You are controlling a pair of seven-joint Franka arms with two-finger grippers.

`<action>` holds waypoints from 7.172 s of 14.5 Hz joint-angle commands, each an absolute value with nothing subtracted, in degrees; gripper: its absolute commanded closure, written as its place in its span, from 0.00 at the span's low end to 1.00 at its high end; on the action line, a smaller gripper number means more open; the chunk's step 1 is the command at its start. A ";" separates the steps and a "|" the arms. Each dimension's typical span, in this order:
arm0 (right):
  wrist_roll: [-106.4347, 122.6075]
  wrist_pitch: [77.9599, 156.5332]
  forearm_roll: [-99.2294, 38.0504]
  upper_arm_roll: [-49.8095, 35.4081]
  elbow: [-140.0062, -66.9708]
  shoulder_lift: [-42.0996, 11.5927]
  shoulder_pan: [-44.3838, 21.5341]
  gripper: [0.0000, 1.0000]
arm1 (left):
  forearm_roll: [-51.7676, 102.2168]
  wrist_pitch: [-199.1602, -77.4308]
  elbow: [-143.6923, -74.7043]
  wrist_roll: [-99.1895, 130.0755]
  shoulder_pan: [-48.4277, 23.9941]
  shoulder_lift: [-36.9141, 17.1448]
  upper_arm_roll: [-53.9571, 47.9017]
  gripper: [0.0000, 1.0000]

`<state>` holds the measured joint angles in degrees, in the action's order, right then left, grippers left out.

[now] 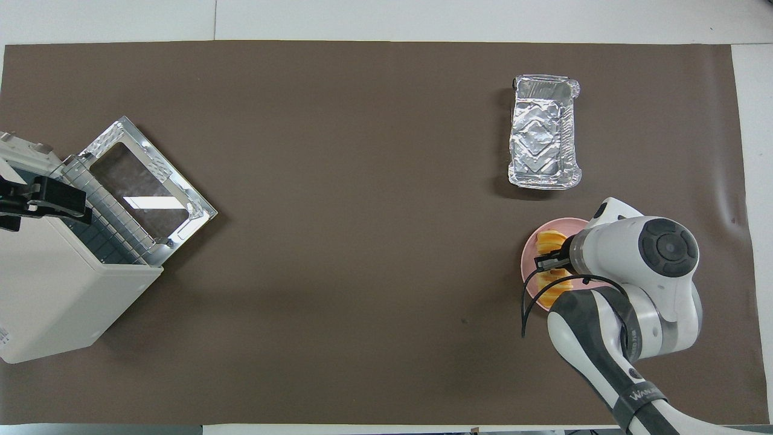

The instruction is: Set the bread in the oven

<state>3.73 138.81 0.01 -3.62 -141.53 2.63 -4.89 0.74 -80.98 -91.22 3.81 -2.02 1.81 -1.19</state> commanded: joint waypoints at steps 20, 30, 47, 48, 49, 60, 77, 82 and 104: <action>3.25 124.07 0.53 -2.99 -81.27 -38.06 -3.25 1.00 | 1.23 -81.65 -92.99 3.60 -2.11 3.34 -0.88 0.00; 6.57 112.94 0.88 -2.81 -73.91 -37.53 0.00 0.11 | 1.23 -81.65 -92.99 3.60 -2.11 3.34 -0.88 0.00; 3.82 107.55 0.35 -2.90 -75.72 -33.75 -2.53 1.00 | 1.23 -81.65 -92.99 3.60 -2.11 3.34 -0.88 0.00; 0.13 102.79 0.61 -2.90 -72.11 -33.75 -5.07 1.00 | 1.23 -81.65 -92.99 3.60 -2.11 3.34 -0.88 0.00; -2.70 99.53 0.53 -2.90 -69.29 -33.84 -7.71 1.00 | 1.23 -81.65 -92.99 3.60 -2.11 3.34 -0.88 0.00; -29.27 120.64 -0.53 -3.34 -82.68 -33.93 -31.55 1.00 | 1.23 -81.65 -92.99 3.60 -2.11 3.34 -0.88 0.00; -6.71 94.94 0.35 -2.02 -75.32 -17.77 -8.47 0.00 | 1.76 -91.27 -94.12 10.78 -10.43 3.16 -3.34 0.00; 5.26 90.44 0.18 -2.11 -84.18 -8.63 1.31 0.00 | 6.85 -105.35 -91.67 26.52 -24.50 -9.81 -3.34 0.00; 6.94 89.91 -0.53 -2.11 -96.06 3.52 4.13 0.00 | 5.80 -122.99 -100.30 37.00 -36.48 -23.91 -1.50 1.00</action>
